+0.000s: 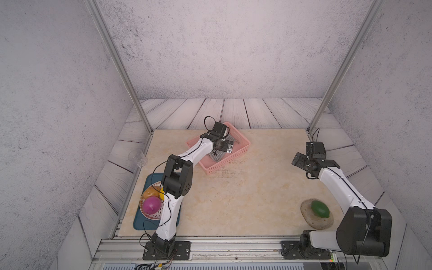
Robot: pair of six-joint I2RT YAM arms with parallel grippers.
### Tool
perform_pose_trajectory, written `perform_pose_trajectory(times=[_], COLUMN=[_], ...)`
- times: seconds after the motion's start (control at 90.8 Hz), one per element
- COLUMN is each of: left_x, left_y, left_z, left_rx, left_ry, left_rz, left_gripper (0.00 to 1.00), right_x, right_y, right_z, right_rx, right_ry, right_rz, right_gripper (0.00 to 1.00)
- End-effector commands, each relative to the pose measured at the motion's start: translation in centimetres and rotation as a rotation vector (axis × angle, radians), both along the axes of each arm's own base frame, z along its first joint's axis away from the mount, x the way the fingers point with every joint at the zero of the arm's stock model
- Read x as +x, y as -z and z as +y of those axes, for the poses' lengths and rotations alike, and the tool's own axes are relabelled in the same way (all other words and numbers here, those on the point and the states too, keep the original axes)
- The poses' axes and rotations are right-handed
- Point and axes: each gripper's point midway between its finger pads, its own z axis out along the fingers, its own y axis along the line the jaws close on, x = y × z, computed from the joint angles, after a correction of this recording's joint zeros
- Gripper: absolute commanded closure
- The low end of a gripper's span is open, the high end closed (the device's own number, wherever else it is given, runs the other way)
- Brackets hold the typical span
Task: Fold the square dishcloth
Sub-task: Pick up the cleaning item from the bin.
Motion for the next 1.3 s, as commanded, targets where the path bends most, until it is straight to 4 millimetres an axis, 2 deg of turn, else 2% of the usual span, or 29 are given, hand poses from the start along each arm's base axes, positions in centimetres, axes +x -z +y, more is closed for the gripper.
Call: perform_pose_trajectory(times=[0.0,0.187,0.429,0.473,0.584,0.771,0.87,0.98,1.046,1.145,1.288], left_x=[0.3,0.5,0.6,0.7,1.0,2.2,3.1,4.2,4.8,5.8,6.7], left_y=[1.1,2.6,6.4,6.9,8.0,8.7,8.5,7.7,7.0,5.4,1.3], left_z=[2.7,4.7,6.0,6.2,6.9,9.5,11.2,12.8,13.3,13.1,11.8], left_rx=[0.139,0.246,0.286,0.280,0.260,0.239,0.212,0.191,0.177,0.153,0.099], left_ry=[-0.104,-0.162,-0.169,-0.167,-0.173,-0.207,-0.231,-0.246,-0.245,-0.215,-0.162], left_rz=[0.009,0.010,0.085,0.099,0.129,0.150,0.153,0.143,0.132,0.099,0.041], left_gripper=[0.00,0.00,0.00,0.03,0.20,0.73,0.88,1.00,1.00,1.00,1.00], right_x=[0.1,0.3,0.5,0.5,0.5,0.6,0.7,0.8,0.9,1.2,1.6], right_y=[-0.1,0.3,0.4,0.3,0.1,-0.3,-0.7,-0.7,-0.6,-0.5,-1.2], right_z=[0.3,0.4,0.9,0.9,1.1,1.4,1.7,1.9,2.1,2.4,2.8], right_rx=[0.022,0.027,0.042,0.043,0.046,0.055,0.062,0.069,0.076,0.087,0.103], right_ry=[-0.009,-0.014,-0.039,-0.041,-0.049,-0.070,-0.090,-0.103,-0.111,-0.128,-0.151], right_rz=[0.003,0.008,0.008,0.007,0.004,0.006,0.004,0.005,0.006,0.012,0.017], right_gripper=[0.01,0.01,0.03,0.03,0.04,0.05,0.06,0.06,0.06,0.07,0.09])
